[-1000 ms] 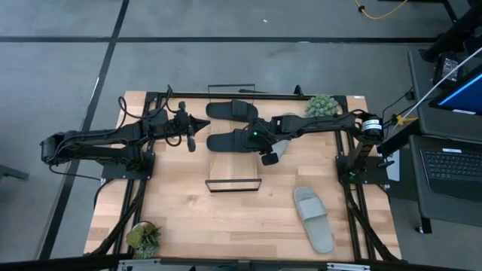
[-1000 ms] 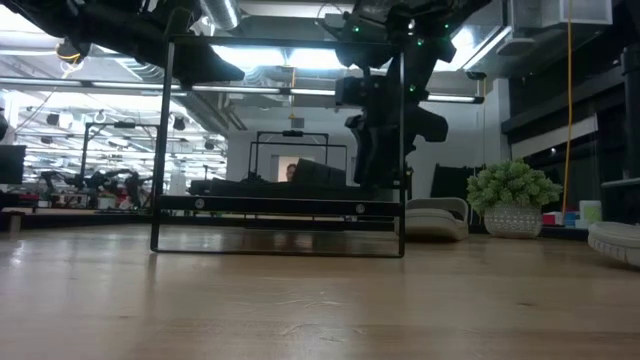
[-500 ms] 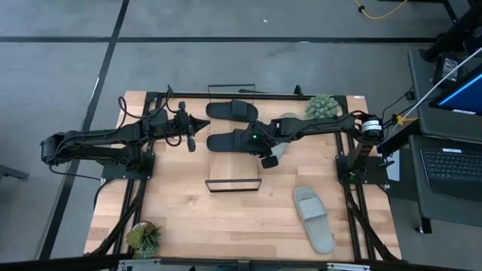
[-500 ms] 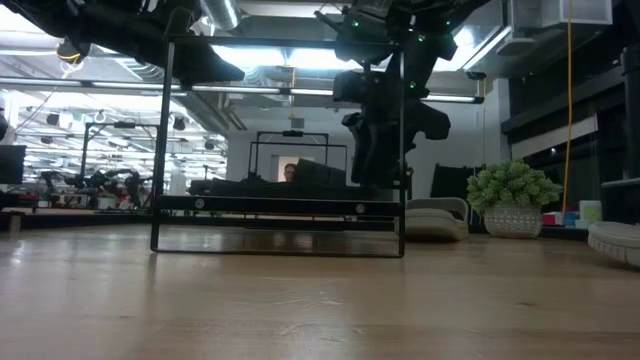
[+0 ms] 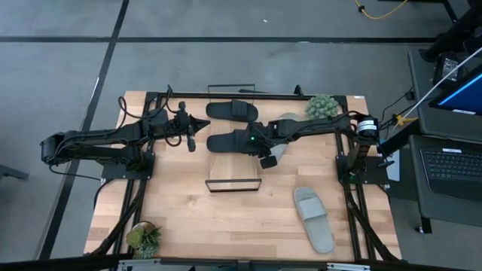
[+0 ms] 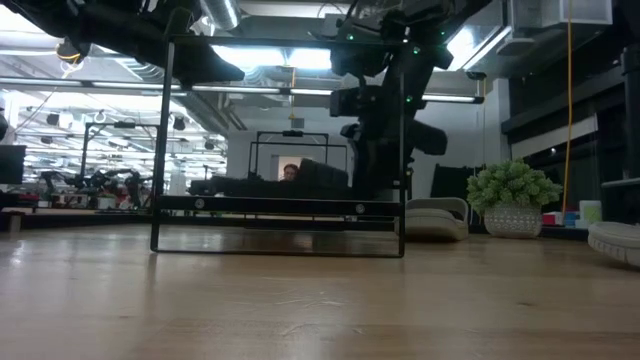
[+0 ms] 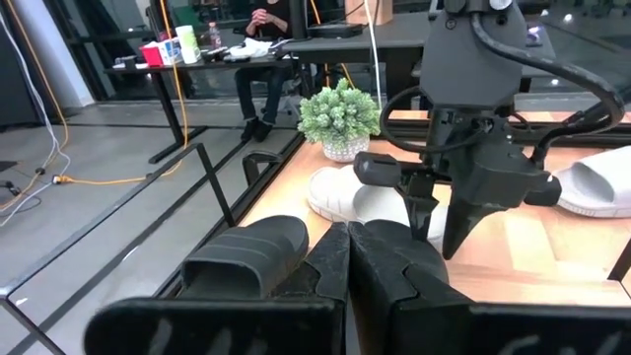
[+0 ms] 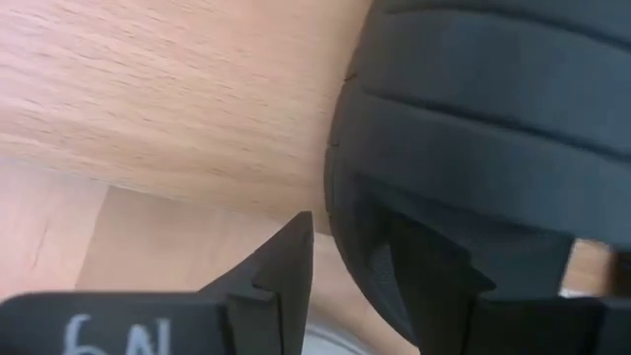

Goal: Pick and place slides into the shelf
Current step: Put the black slides on the shelf

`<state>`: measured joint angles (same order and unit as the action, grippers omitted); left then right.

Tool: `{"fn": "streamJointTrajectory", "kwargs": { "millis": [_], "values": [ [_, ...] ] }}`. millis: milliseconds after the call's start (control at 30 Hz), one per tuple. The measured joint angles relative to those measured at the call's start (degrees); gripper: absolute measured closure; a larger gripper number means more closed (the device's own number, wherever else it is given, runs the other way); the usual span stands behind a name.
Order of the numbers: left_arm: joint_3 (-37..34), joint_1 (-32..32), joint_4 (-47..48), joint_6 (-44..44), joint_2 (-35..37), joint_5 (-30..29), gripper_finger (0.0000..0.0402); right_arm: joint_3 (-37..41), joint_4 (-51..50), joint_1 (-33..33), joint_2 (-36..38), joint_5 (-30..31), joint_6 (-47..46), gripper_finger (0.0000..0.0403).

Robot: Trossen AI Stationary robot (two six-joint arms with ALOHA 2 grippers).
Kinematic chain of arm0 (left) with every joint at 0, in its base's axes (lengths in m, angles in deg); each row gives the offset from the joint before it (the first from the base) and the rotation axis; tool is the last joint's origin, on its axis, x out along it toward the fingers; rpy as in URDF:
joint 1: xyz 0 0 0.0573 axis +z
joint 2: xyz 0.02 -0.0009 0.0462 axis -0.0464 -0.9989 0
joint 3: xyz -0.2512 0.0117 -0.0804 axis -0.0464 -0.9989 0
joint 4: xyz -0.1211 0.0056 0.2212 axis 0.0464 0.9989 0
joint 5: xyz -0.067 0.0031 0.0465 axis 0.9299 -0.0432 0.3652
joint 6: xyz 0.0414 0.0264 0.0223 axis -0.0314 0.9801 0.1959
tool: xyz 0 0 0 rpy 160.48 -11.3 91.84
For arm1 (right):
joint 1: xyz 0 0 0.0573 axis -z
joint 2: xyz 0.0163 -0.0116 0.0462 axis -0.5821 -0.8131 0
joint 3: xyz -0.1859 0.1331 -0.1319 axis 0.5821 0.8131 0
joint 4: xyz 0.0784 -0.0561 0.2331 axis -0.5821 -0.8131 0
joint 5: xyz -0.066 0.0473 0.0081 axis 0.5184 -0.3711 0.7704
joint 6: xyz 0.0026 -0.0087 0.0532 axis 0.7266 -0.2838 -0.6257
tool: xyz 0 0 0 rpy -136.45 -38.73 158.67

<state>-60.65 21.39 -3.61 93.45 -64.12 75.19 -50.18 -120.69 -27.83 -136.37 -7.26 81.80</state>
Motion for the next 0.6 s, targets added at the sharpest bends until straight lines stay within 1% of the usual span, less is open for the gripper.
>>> {"fn": "streamJointTrajectory", "kwargs": {
  "millis": [167,267,367,567,600],
  "values": [
    [0.0,0.01,0.03,0.26,0.0,-0.01,0.0401,0.0,0.03,0.02,0.0,0.42,0.0,0.0268],
    [0.0,-0.01,0.01,0.42,0.0,-0.01,0.0401,-0.01,0.05,0.02,0.0,0.85,0.0,0.0283],
    [0.0,0.01,0.0,0.47,0.0,-0.01,0.0401,-0.02,0.04,0.02,0.0,1.61,-0.03,0.0313],
    [0.0,0.01,0.01,0.48,0.0,-0.01,0.0401,-0.02,0.16,0.0,0.0,1.48,-0.08,0.0385],
    [0.0,0.01,0.01,0.47,0.0,-0.01,0.0401,-0.02,0.19,0.0,0.0,1.48,-0.14,0.0391]
  ]
}}
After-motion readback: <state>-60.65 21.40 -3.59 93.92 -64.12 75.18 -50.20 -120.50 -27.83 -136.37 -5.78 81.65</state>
